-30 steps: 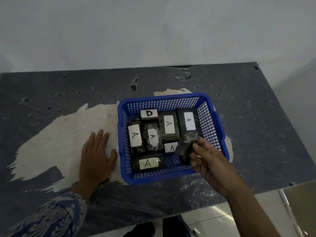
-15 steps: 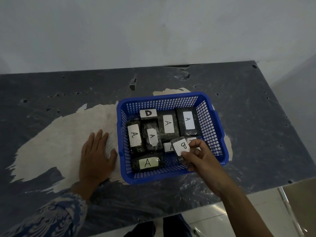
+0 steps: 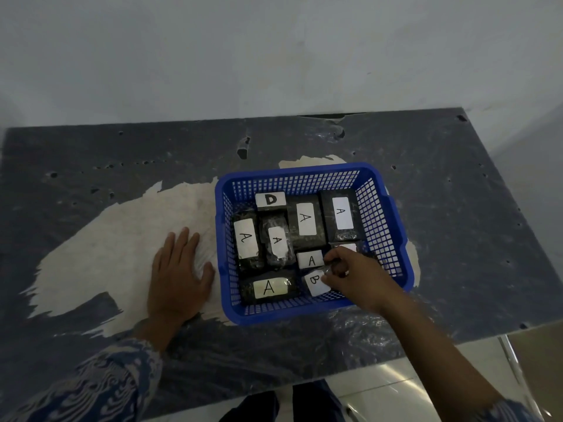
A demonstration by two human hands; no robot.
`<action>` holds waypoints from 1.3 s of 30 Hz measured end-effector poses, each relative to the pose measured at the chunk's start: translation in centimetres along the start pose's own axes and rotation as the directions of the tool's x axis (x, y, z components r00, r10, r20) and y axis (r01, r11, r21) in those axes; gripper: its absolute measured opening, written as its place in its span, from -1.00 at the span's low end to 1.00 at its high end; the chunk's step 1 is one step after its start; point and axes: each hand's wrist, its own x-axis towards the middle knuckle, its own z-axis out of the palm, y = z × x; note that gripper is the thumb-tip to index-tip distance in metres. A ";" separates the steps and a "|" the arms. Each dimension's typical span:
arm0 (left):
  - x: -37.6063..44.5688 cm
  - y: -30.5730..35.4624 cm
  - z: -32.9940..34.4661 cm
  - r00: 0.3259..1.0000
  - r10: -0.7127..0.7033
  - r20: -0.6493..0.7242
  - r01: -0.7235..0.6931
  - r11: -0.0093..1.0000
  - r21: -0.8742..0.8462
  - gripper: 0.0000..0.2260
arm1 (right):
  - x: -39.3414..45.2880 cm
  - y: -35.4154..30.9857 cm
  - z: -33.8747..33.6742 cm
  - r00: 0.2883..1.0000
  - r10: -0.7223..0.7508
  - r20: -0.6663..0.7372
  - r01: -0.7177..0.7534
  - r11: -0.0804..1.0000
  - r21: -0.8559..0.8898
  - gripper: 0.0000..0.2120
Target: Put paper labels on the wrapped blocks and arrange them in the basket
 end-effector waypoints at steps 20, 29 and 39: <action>0.0 -0.1 0.2 1.000 0.006 -0.001 -0.006 1.000 0.000 -0.38 | 1.6 -0.3 2.8 0.984 0.027 -0.175 -0.081 0.948 -0.308 -0.74; -0.1 0.0 0.1 1.000 0.001 0.006 -0.001 1.000 0.013 -0.37 | 2.3 -0.8 3.1 0.984 0.046 -0.170 -0.108 0.919 -0.379 -0.80; -0.1 0.1 -0.8 0.999 0.004 0.043 -0.002 0.999 -0.050 -0.33 | -1.3 0.8 -2.2 0.922 0.037 -0.385 -0.086 0.990 -0.111 -0.87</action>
